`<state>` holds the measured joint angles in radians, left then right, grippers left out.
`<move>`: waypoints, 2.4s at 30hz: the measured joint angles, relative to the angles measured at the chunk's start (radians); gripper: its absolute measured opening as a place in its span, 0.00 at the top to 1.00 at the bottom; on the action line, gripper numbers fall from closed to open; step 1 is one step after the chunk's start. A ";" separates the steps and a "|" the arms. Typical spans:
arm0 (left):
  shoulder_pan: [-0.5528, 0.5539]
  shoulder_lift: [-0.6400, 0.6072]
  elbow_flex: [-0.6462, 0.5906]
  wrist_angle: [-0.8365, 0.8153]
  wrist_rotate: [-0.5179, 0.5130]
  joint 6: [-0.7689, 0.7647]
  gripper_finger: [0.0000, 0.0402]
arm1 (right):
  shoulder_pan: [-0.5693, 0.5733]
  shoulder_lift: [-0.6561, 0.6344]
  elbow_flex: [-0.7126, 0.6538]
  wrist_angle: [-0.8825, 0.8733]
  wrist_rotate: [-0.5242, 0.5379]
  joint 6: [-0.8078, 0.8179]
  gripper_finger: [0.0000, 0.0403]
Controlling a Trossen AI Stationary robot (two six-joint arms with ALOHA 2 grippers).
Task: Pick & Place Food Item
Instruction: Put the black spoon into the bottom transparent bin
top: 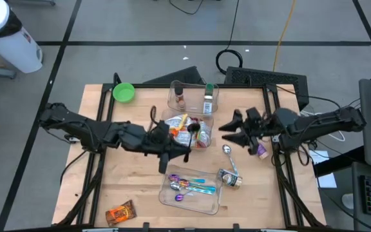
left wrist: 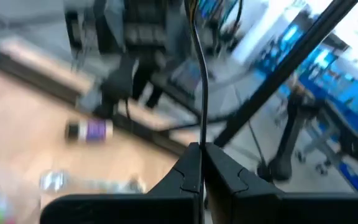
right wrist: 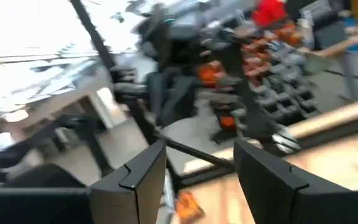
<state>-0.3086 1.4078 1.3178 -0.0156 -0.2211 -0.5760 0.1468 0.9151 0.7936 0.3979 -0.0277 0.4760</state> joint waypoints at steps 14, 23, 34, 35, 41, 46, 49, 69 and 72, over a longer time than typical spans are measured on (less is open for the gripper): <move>0.111 0.066 0.001 0.195 0.070 0.030 0.99 | 0.095 0.252 0.000 0.391 0.104 -0.024 0.55; 0.144 0.139 0.000 0.285 0.104 0.018 0.99 | 0.095 0.271 0.000 0.378 0.106 0.009 0.55; 0.164 0.156 0.000 0.314 0.116 0.029 0.99 | 0.093 0.272 0.000 0.323 0.110 0.009 0.70; 0.165 0.156 0.000 0.322 0.116 0.030 0.99 | 0.090 0.272 0.000 0.316 0.109 0.009 0.75; 0.179 0.156 0.000 0.331 0.116 0.020 0.97 | 0.087 0.272 0.000 0.303 0.115 0.009 0.97; 0.179 0.156 0.000 0.347 0.117 0.034 0.98 | 0.087 0.272 0.000 0.309 0.119 0.009 0.99; 0.180 0.156 0.000 0.347 0.117 0.034 0.99 | 0.087 0.272 0.000 0.309 0.120 0.011 0.99; 0.271 0.124 0.000 0.381 0.367 -0.011 0.62 | 0.074 0.083 0.000 0.026 0.105 -0.016 1.00; 0.296 0.075 0.000 0.345 0.402 -0.025 0.59 | 0.100 0.055 0.000 -0.048 0.103 0.000 1.00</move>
<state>-0.0129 1.4825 1.3182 0.3297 0.1812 -0.6006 0.2467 0.9699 0.7937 0.3503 0.0752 0.4760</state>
